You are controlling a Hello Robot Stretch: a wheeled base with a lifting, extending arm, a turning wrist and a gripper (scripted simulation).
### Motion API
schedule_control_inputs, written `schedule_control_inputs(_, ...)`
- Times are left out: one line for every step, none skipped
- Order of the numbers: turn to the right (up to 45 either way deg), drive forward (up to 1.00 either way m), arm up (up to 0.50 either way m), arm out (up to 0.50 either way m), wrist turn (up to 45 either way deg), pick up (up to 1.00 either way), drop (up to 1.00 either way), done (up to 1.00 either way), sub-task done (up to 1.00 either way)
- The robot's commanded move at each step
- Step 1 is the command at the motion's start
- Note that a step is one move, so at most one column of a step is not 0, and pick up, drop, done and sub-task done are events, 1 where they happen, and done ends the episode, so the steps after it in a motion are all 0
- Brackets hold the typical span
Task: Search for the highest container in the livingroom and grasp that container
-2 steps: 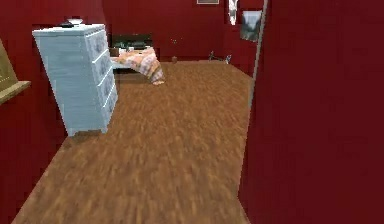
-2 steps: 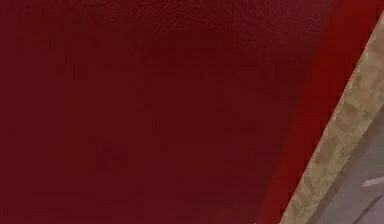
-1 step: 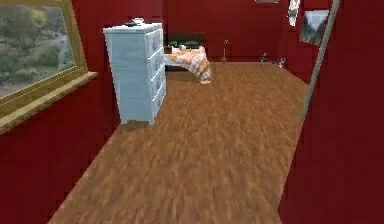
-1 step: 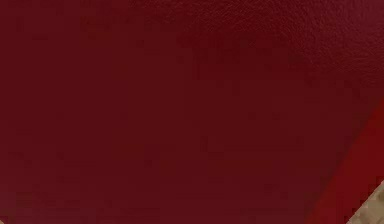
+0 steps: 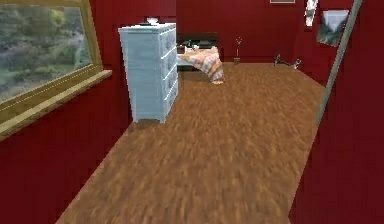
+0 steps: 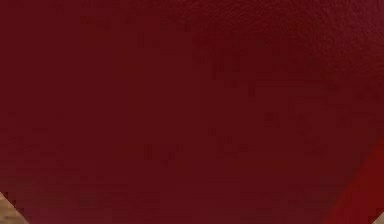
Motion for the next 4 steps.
schedule_control_inputs(0.0, 1.0, 0.0, 0.0, 0.0, 0.0, 0.0, 0.0, 0.0)
schedule_control_inputs(0.0, 0.5, 0.0, 0.0, 0.0, 0.0, 0.0, 0.0, 0.0)
schedule_control_inputs(45.0, 0.0, 0.0, 0.0, 0.0, 0.0, 0.0, 0.0, 0.0)
schedule_control_inputs(45.0, 0.0, 0.0, 0.0, 0.0, 0.0, 0.0, 0.0, 0.0)
